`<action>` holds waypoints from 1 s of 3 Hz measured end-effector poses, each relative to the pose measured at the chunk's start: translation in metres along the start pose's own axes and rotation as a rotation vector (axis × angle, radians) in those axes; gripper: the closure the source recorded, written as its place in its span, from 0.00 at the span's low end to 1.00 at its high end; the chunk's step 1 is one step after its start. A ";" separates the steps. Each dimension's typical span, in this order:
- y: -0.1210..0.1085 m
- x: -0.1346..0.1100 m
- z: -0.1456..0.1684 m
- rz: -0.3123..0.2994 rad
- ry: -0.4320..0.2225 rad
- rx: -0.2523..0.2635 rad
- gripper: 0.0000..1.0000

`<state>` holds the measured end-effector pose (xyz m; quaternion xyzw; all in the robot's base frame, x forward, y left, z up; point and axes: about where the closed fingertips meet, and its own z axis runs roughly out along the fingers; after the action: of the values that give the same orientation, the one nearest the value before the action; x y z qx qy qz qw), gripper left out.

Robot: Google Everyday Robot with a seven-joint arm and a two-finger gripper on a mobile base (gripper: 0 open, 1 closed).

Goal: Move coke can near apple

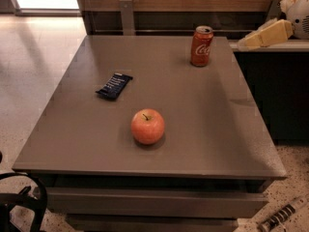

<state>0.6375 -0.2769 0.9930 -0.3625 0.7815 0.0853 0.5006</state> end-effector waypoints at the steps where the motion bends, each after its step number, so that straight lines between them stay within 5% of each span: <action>1: -0.012 -0.005 0.018 0.055 -0.109 0.047 0.00; 3: -0.018 -0.011 0.036 0.059 -0.163 0.062 0.00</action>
Offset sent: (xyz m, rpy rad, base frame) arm 0.0191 0.0027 -0.0017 0.0883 -0.0651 -0.0361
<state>0.6774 -0.2664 0.9891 -0.3153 0.7509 0.1049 0.5707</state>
